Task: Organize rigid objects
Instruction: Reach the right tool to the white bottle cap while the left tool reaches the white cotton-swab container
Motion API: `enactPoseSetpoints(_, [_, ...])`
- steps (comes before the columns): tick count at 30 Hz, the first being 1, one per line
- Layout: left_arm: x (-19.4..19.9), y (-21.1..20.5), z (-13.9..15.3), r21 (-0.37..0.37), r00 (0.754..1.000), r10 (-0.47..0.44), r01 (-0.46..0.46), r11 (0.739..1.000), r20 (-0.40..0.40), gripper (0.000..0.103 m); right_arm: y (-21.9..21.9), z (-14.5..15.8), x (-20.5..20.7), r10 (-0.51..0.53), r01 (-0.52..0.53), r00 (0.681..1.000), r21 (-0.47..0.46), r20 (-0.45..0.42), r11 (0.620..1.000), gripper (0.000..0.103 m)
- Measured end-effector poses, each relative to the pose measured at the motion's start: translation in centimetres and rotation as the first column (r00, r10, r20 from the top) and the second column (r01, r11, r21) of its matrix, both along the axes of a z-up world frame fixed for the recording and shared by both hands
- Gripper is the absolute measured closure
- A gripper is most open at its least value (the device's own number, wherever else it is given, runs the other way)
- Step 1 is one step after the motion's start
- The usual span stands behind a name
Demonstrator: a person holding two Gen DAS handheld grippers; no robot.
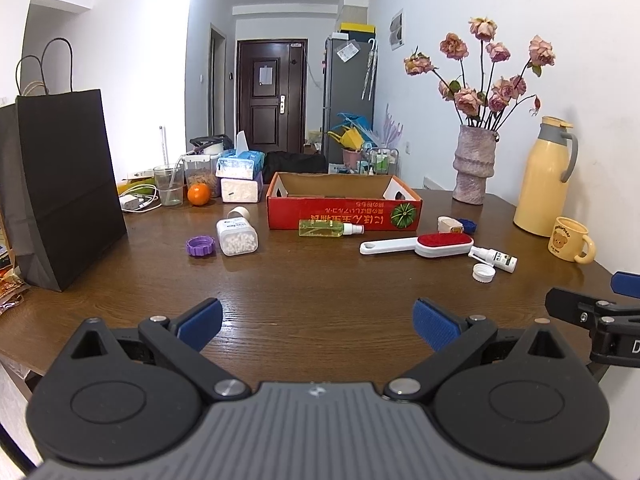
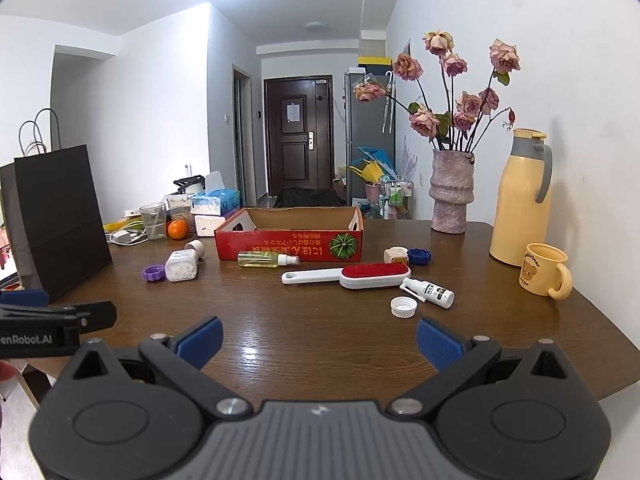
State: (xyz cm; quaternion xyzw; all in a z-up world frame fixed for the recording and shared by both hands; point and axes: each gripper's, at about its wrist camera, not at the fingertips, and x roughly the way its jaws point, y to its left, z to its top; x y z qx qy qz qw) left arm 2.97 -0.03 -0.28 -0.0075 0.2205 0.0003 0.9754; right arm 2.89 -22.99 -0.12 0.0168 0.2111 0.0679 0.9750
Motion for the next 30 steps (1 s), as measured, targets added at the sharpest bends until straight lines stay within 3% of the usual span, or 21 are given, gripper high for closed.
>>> enactPoseSetpoints(30, [12.1, 0.6, -0.8, -0.022, 0.995, -0.005, 0.003, 1.0, -0.1, 0.0, 0.1, -1.7, 11.3, -0.033, 0.032, 0.995, -0.016, -0.095, 0.999, 0.0])
